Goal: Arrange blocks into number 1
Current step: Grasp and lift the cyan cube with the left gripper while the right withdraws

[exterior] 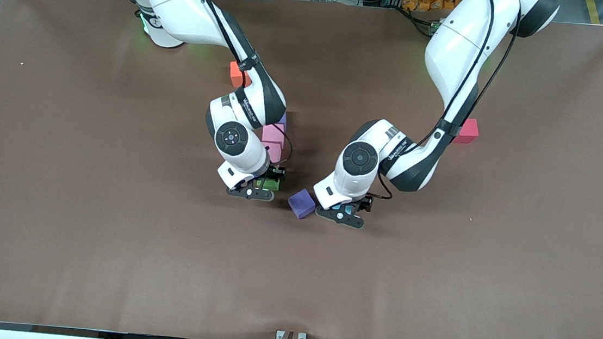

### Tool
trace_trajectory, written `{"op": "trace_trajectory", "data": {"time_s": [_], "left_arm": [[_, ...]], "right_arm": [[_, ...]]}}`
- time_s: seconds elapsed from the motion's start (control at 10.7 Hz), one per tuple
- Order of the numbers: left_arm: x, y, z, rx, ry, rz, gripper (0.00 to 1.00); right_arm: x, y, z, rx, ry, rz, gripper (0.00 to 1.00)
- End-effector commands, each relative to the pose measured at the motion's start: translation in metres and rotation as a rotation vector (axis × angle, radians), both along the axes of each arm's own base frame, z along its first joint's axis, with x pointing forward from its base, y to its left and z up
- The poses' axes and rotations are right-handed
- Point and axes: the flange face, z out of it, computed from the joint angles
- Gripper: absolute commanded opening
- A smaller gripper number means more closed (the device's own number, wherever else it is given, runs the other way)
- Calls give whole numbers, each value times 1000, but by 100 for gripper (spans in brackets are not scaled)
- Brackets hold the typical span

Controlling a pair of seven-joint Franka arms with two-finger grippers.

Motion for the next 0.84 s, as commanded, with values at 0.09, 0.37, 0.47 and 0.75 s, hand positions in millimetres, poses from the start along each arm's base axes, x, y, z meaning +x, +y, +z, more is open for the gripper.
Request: {"op": "trace_trajectory", "data": {"time_s": [0.09,0.37,0.47,0.75], "left_arm": [[1,-7,-10,-32,-12,31,100],[3,-9,-18,-59,-33,122,83],[3,-9,-18,-64,-35,155,45],[4,-8,-19,-64,-33,173,0]], "right_arm": [[-17,-4,-4,8,32,9,63],[-18,-1,2,12,25,12,100],[-15,-6,16,23,18,5,100],[-3,-51,59,54,-8,-13,100]]}}
